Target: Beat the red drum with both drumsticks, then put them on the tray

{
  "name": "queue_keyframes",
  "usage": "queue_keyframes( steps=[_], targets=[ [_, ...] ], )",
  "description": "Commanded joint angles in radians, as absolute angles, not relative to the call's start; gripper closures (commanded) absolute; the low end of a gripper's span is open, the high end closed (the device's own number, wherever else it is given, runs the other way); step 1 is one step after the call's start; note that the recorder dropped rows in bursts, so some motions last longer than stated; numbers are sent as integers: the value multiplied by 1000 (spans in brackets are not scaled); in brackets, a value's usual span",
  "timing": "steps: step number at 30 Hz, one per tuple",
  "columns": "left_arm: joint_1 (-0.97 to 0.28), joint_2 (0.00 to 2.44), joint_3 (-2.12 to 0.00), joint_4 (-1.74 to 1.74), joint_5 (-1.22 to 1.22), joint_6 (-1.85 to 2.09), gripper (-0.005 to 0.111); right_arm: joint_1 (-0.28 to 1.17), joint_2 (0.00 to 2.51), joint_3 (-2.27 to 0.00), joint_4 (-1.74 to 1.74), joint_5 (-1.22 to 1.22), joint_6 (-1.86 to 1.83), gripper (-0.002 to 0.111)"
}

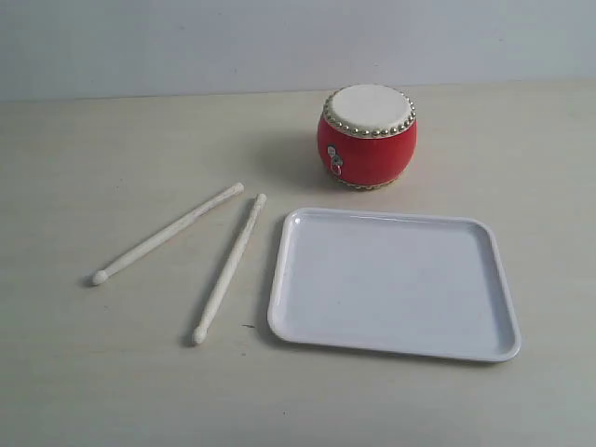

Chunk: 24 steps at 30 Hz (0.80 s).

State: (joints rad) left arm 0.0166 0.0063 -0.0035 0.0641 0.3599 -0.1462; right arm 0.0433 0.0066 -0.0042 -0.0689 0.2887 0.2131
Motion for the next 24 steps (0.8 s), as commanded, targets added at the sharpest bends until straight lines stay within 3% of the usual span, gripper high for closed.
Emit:
queue_keyframes(
  steps=[1, 18, 24],
  targets=[
    [9, 0, 0, 69, 354, -155, 107, 38, 0, 0, -77, 283, 212, 108],
    [9, 0, 0, 69, 354, -155, 107, 38, 0, 0, -87, 281, 212, 108],
    [9, 0, 0, 69, 354, -155, 107, 38, 0, 0, -82, 32, 214, 108]
  ],
)
